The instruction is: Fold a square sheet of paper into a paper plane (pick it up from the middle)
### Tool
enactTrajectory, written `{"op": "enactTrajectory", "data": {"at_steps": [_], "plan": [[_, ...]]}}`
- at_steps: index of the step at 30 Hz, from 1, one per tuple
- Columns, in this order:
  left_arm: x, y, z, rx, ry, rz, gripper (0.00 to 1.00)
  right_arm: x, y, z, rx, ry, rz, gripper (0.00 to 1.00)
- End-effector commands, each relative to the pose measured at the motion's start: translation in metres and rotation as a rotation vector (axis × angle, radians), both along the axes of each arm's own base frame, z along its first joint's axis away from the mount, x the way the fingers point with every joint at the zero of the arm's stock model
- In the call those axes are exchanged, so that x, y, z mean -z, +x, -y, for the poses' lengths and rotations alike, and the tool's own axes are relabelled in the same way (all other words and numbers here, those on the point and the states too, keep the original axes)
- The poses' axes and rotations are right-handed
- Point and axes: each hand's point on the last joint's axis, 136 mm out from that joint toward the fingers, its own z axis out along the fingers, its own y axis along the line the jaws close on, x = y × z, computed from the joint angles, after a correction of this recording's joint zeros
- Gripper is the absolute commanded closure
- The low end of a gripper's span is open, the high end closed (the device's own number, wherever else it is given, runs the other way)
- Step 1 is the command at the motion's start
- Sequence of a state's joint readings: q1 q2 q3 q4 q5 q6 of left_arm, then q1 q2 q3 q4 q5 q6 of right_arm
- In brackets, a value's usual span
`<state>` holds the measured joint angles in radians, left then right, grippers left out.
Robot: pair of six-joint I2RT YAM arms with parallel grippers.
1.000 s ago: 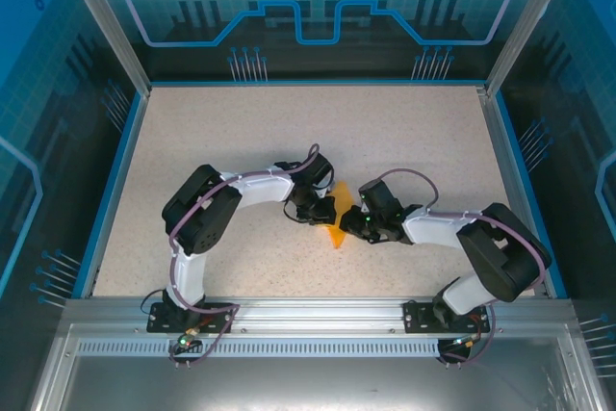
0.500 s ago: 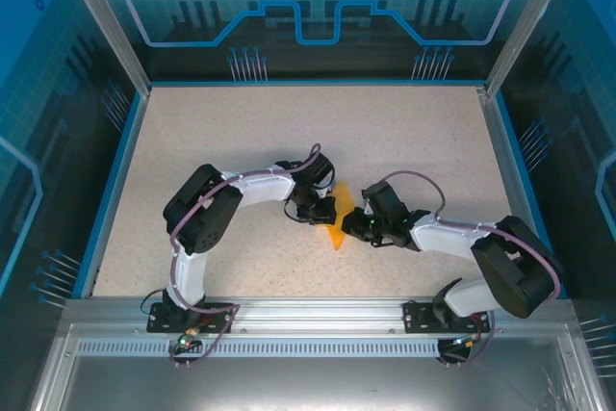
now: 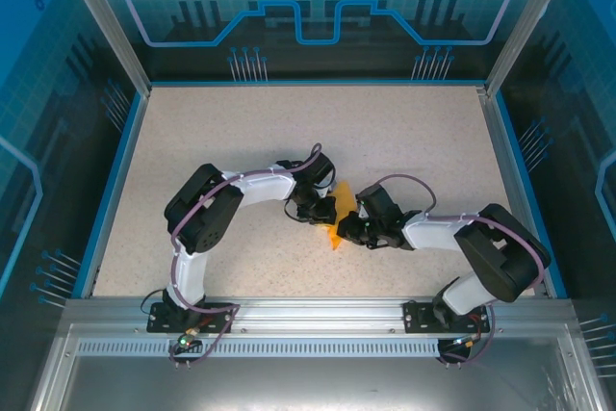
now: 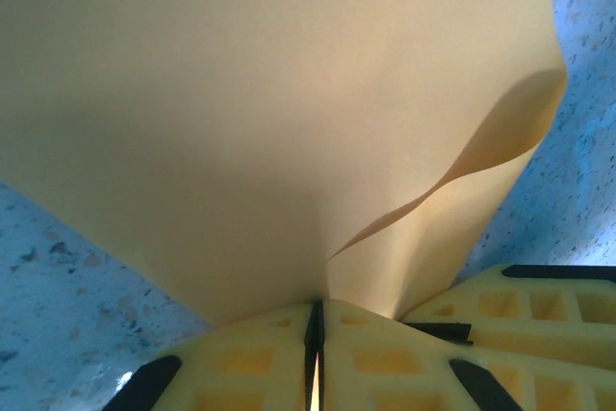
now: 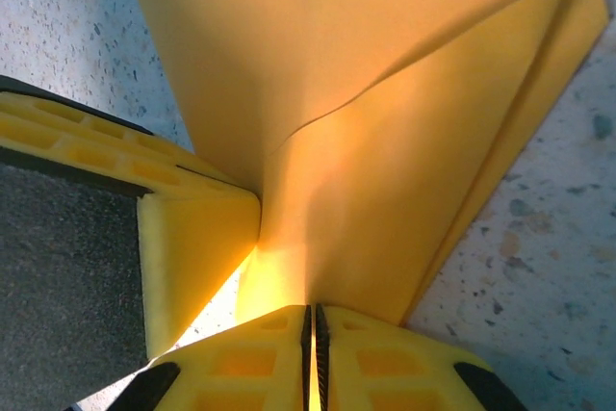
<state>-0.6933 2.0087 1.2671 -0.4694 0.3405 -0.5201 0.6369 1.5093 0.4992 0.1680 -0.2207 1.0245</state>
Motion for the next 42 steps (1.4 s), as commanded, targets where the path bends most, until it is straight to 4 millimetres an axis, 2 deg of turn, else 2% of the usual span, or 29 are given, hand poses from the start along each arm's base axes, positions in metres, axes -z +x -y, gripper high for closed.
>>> {"op": "enactTrajectory", "data": {"at_steps": [1, 7, 16, 26, 35, 42], "plan": [[0.057, -0.017, -0.043, 0.004, 0.235, -0.053, 0.89, -0.002, -0.006, -0.006, -0.036, 0.006, -0.001, 0.87], [0.059, -0.018, -0.043, 0.006, 0.241, -0.057, 0.89, -0.018, -0.01, -0.009, -0.049, 0.028, 0.031, 0.86], [0.06, -0.016, -0.043, 0.012, 0.247, -0.058, 0.89, -0.003, -0.026, -0.016, -0.074, 0.023, -0.011, 0.86], [0.062, -0.017, -0.043, 0.017, 0.248, -0.061, 0.89, 0.01, -0.029, -0.016, -0.08, 0.007, -0.034, 0.86], [0.065, -0.018, -0.043, 0.016, 0.249, -0.071, 0.89, 0.01, -0.031, -0.018, -0.094, 0.001, -0.032, 0.85], [0.068, -0.021, -0.045, 0.015, 0.25, -0.076, 0.89, -0.016, -0.029, -0.022, -0.105, 0.036, 0.033, 0.83]]}}
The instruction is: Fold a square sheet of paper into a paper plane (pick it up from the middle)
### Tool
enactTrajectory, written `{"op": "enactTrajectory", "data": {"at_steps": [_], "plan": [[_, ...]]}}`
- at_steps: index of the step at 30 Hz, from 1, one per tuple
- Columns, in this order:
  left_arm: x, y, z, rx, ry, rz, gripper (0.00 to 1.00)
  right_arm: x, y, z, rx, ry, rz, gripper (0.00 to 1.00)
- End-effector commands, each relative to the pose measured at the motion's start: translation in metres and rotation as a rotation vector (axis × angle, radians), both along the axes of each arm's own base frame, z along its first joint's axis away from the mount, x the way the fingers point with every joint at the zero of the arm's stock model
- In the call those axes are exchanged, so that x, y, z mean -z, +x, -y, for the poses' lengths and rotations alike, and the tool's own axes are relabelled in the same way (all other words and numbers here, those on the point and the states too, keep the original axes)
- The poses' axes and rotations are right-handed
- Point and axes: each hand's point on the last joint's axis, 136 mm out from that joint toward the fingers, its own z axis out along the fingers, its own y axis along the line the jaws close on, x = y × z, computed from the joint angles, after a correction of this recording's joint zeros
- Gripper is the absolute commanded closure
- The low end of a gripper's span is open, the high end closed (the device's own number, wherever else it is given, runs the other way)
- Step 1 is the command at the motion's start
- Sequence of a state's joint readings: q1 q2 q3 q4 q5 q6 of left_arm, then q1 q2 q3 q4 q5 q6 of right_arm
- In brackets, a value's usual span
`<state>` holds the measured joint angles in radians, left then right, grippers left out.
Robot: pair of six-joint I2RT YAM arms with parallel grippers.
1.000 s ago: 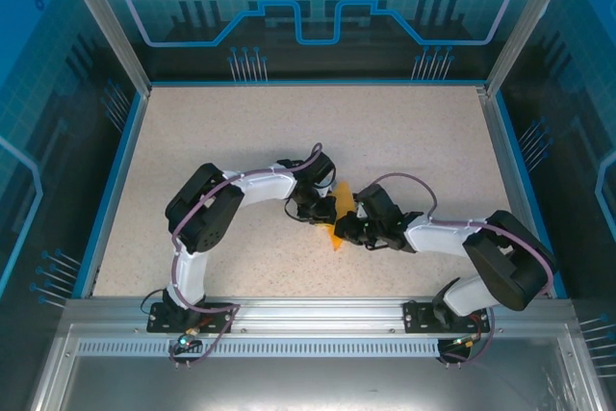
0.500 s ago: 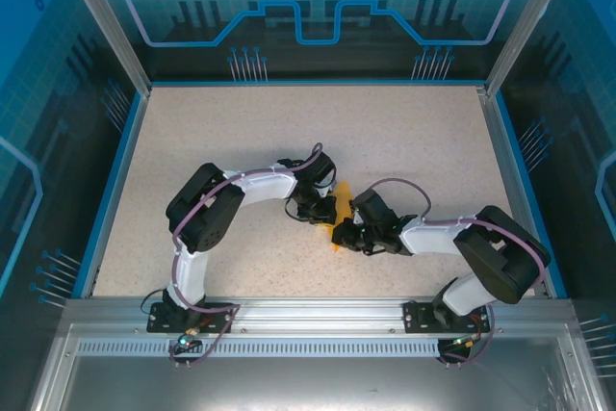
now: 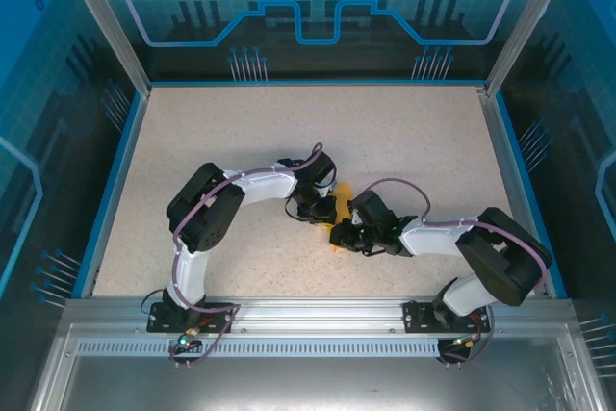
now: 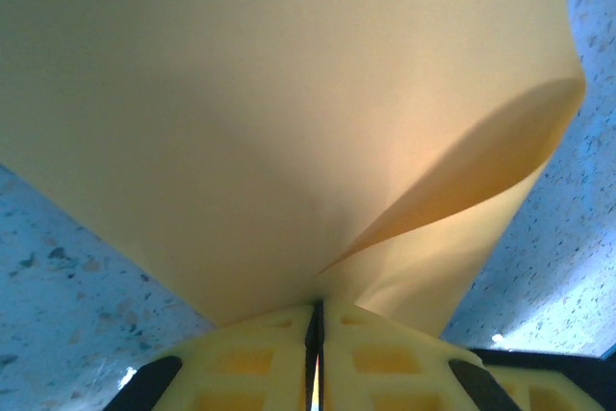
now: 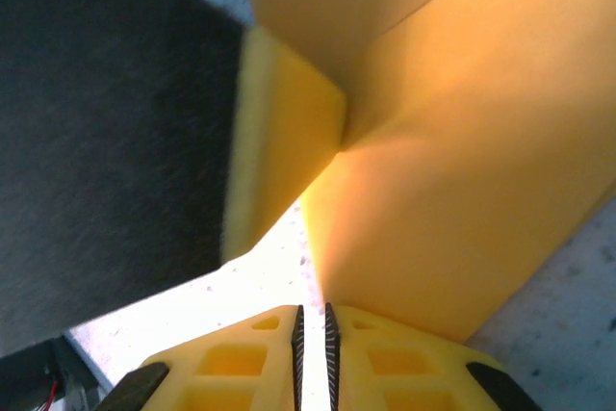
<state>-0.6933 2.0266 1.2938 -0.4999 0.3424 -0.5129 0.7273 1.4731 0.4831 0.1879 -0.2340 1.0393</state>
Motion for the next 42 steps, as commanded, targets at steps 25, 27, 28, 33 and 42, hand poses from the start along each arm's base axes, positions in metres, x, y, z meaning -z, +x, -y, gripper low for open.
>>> {"op": "enactTrajectory", "data": {"at_steps": [25, 27, 28, 33, 42], "plan": [[0.072, -0.025, -0.047, 0.013, 0.241, -0.076, 0.89, 0.0, -0.017, 0.0, -0.019, 0.006, -0.013, 0.83], [0.073, -0.025, -0.047, 0.013, 0.243, -0.077, 0.89, 0.002, -0.017, 0.0, -0.022, 0.004, -0.015, 0.83], [0.073, -0.025, -0.047, 0.013, 0.242, -0.077, 0.89, 0.002, -0.017, 0.0, -0.023, 0.004, -0.017, 0.83], [0.074, -0.025, -0.046, 0.015, 0.242, -0.08, 0.89, -0.002, -0.015, -0.005, -0.032, 0.019, -0.009, 0.83], [0.076, -0.026, -0.048, 0.017, 0.249, -0.085, 0.89, 0.002, -0.015, -0.006, -0.041, 0.009, -0.017, 0.83]]}}
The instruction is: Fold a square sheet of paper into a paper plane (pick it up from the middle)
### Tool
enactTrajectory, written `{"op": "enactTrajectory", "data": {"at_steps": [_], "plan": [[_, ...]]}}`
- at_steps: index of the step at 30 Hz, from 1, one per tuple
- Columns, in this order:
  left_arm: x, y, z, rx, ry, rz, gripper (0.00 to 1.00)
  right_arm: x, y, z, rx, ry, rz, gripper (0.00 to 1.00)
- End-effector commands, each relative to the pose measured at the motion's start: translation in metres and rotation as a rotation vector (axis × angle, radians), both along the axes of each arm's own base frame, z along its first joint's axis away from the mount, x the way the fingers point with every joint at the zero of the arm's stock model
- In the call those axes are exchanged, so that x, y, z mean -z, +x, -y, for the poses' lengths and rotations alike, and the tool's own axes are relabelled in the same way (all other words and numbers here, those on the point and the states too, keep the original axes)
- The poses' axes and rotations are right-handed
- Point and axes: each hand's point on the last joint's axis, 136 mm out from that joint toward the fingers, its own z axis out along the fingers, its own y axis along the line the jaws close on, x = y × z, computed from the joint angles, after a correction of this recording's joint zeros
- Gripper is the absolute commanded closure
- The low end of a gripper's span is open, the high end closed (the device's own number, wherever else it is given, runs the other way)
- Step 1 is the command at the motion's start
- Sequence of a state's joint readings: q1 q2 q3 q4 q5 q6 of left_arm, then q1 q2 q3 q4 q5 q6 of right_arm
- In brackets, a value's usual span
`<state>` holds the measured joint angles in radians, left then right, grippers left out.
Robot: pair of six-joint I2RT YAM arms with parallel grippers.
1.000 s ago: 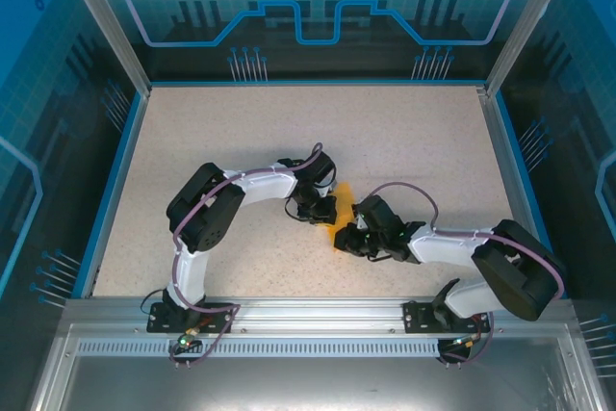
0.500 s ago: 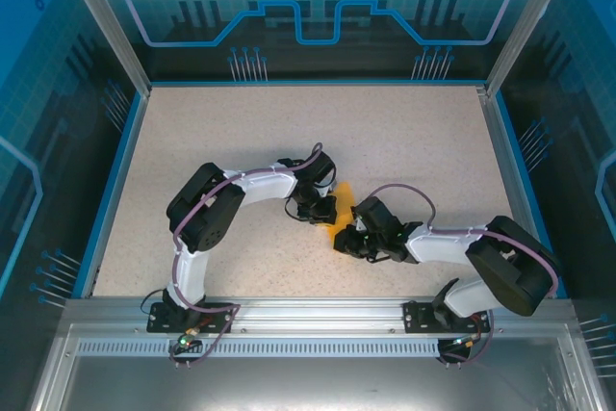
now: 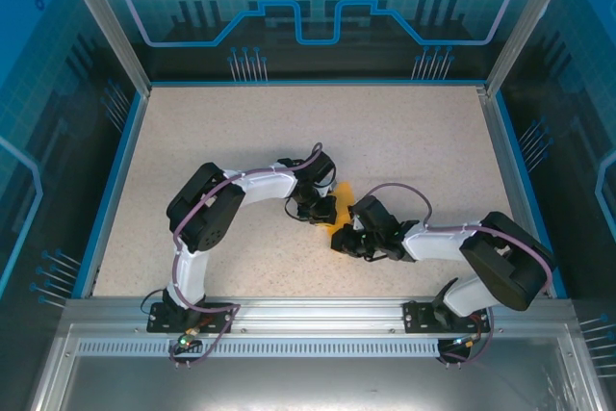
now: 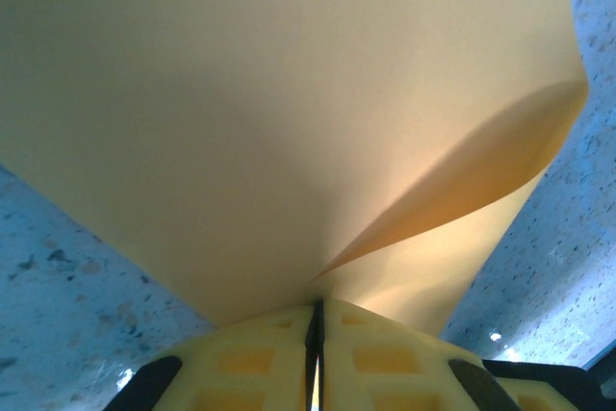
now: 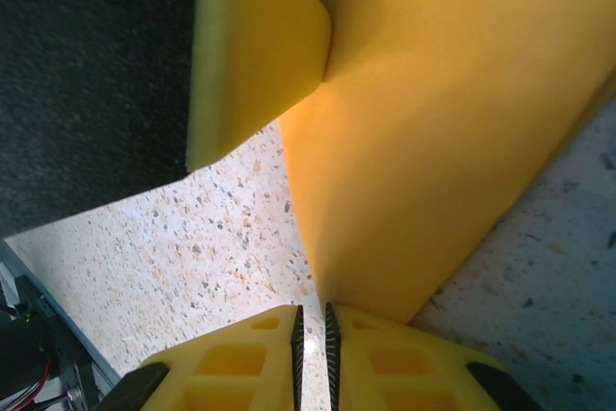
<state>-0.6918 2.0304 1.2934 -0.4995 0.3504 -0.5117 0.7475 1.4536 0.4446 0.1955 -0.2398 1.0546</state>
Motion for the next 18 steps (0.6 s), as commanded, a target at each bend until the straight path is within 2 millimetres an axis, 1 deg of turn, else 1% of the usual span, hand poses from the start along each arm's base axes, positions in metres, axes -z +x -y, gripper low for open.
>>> {"op": "enactTrajectory", "data": {"at_steps": [1, 7, 12, 18], "plan": [[0.076, -0.026, -0.048, 0.017, 0.252, -0.079, 0.89, -0.001, -0.002, -0.008, -0.029, 0.005, 0.0, 0.83], [0.076, -0.025, -0.048, 0.02, 0.252, -0.079, 0.89, 0.012, -0.006, -0.01, -0.037, -0.004, -0.036, 0.83], [0.078, -0.026, -0.049, 0.024, 0.257, -0.081, 0.89, 0.019, -0.011, -0.005, -0.046, -0.036, -0.061, 0.83], [0.08, -0.025, -0.048, 0.027, 0.262, -0.081, 0.89, 0.007, -0.014, -0.009, -0.101, -0.055, -0.043, 0.83]]}}
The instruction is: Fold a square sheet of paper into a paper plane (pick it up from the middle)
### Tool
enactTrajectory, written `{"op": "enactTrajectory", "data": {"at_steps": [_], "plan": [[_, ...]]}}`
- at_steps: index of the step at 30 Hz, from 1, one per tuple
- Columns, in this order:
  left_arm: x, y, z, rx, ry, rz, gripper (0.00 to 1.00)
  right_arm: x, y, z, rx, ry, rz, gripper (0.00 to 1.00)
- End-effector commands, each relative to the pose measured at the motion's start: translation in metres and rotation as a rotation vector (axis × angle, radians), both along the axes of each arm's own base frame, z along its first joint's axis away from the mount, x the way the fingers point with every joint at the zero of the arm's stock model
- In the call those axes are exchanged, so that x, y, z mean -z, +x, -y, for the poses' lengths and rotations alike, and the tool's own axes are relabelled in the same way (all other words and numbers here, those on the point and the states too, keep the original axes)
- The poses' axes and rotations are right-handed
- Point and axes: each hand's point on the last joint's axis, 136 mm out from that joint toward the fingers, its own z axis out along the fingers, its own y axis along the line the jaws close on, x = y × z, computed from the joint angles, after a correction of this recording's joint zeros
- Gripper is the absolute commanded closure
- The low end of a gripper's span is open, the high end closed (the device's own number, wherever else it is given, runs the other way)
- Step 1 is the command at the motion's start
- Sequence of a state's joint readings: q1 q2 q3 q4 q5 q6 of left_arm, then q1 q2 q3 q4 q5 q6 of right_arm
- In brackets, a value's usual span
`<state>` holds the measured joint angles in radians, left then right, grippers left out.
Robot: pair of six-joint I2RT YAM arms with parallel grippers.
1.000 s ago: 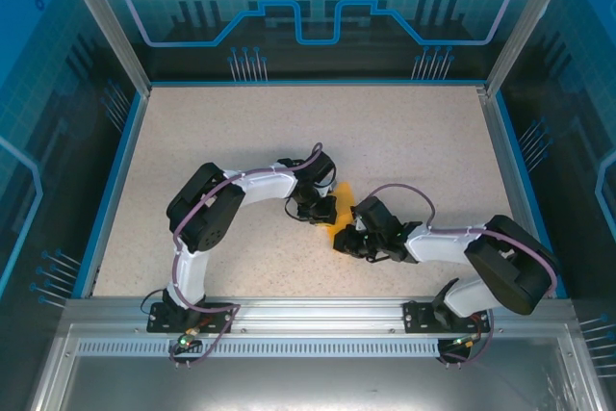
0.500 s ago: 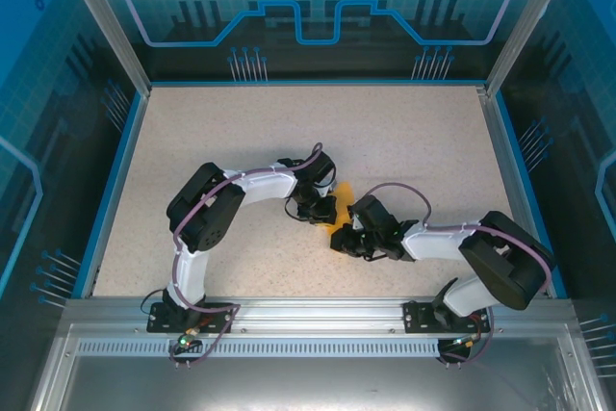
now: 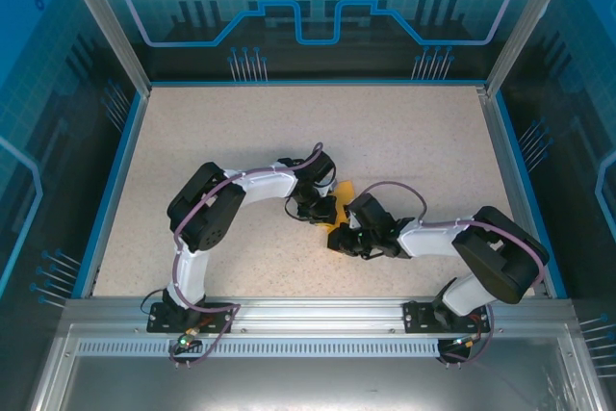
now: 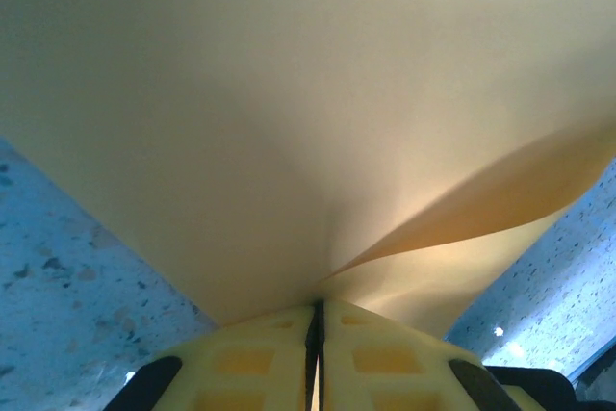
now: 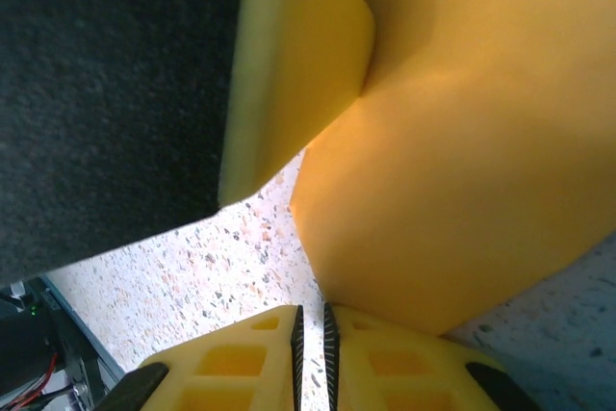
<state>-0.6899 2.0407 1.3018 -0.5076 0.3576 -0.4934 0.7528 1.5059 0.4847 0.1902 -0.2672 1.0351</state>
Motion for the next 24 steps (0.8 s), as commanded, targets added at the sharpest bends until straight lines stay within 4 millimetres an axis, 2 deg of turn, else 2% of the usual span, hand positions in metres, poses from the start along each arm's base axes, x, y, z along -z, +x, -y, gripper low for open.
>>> {"op": "enactTrajectory", "data": {"at_steps": [1, 6, 12, 14, 16, 19, 21, 24], "plan": [[0.078, -0.024, -0.049, 0.011, 0.266, -0.076, 0.89, 0.005, -0.016, -0.001, -0.072, -0.053, -0.028, 0.83], [0.077, -0.023, -0.048, 0.016, 0.267, -0.073, 0.89, 0.005, -0.022, -0.003, -0.11, -0.078, -0.044, 0.83], [0.079, -0.023, -0.05, 0.019, 0.275, -0.074, 0.89, 0.022, -0.034, 0.005, -0.125, -0.126, -0.105, 0.83], [0.079, -0.024, -0.05, 0.018, 0.276, -0.075, 0.89, 0.02, -0.037, 0.002, -0.135, -0.115, -0.108, 0.83], [0.079, -0.023, -0.05, 0.019, 0.275, -0.073, 0.89, 0.009, -0.035, -0.003, -0.145, -0.093, -0.09, 0.83], [0.077, -0.023, -0.05, 0.018, 0.273, -0.071, 0.89, -0.02, -0.02, -0.005, -0.14, -0.066, -0.015, 0.83], [0.076, -0.023, -0.049, 0.017, 0.268, -0.068, 0.89, -0.035, -0.005, 0.001, -0.109, -0.048, 0.031, 0.83], [0.075, -0.022, -0.047, 0.016, 0.256, -0.066, 0.89, -0.043, 0.021, 0.015, -0.034, -0.009, 0.06, 0.83]]}}
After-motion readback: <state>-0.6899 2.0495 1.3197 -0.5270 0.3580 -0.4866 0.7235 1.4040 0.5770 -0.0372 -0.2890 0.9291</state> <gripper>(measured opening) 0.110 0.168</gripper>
